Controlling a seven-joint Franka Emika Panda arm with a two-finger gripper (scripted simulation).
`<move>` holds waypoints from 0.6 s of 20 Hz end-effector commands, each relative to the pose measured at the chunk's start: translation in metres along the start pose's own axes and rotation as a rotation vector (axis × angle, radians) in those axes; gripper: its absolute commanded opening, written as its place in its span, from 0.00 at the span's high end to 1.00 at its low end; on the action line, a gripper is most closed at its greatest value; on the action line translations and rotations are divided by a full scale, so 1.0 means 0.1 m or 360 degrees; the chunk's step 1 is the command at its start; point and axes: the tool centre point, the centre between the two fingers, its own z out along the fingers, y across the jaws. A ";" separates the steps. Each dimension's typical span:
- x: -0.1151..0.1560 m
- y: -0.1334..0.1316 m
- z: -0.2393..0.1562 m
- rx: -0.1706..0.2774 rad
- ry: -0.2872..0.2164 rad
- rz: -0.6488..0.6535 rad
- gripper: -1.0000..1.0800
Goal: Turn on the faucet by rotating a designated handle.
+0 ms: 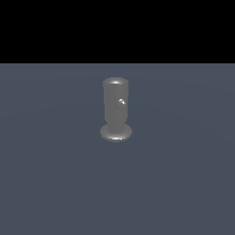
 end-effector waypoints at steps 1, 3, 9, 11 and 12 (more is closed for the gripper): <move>0.00 0.00 0.00 0.0000 0.0000 0.0000 1.00; 0.00 0.00 0.01 0.0000 0.0000 0.0000 1.00; 0.04 -0.03 0.17 -0.0002 -0.0001 -0.0004 1.00; 0.06 -0.04 0.26 -0.0003 -0.0002 -0.0006 1.00; 0.07 -0.05 0.31 -0.0004 -0.0002 -0.0008 1.00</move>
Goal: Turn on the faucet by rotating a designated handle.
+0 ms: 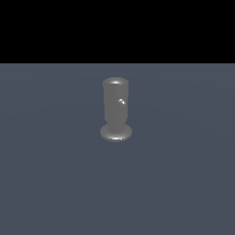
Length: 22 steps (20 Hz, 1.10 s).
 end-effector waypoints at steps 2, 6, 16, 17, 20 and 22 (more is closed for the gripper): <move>0.04 -0.03 0.19 -0.0003 -0.0002 -0.0005 1.00; 0.11 -0.09 0.49 -0.0006 -0.0004 -0.0012 1.00; 0.32 -0.24 1.35 -0.0017 -0.0010 -0.0035 1.00; 0.34 -0.25 1.43 -0.0018 -0.0010 -0.0037 1.00; 0.40 -0.29 1.67 -0.0021 -0.0012 -0.0044 1.00; 0.44 -0.32 1.83 -0.0023 -0.0013 -0.0048 1.00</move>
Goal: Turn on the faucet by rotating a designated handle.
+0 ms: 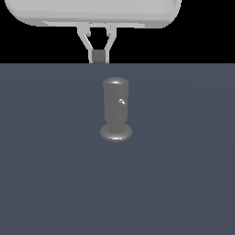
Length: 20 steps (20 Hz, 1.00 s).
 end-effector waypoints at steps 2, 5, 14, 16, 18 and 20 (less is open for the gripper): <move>0.07 -0.05 0.26 -0.0003 -0.0001 -0.0007 1.00; 0.13 -0.08 0.44 -0.0005 -0.0002 -0.0012 1.00; 0.24 -0.14 0.77 -0.0009 -0.0004 -0.0021 1.00; 0.25 -0.14 0.80 -0.0009 -0.0004 -0.0021 1.00; 0.25 -0.15 0.82 -0.0010 -0.0004 -0.0022 1.00; 0.25 -0.15 0.82 -0.0010 -0.0004 -0.0022 1.00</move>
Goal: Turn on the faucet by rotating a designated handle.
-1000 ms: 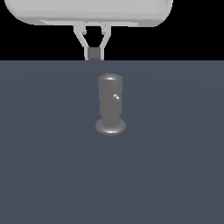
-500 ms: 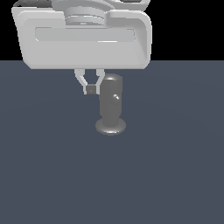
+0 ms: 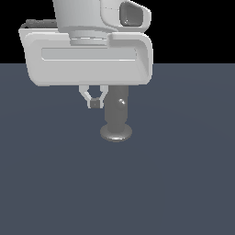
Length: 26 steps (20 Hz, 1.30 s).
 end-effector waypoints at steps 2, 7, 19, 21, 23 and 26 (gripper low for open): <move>0.00 0.00 0.01 0.0000 0.0001 0.0000 1.00; 0.04 0.20 0.01 0.0000 0.0001 0.0000 1.00; 0.14 0.79 0.01 -0.0001 0.0000 -0.0001 1.00; 0.16 0.89 0.01 -0.0001 0.0000 -0.0001 1.00; 0.18 0.99 0.02 -0.0002 0.0001 -0.0001 1.00; 0.21 1.13 0.02 -0.0002 0.0001 -0.0001 1.00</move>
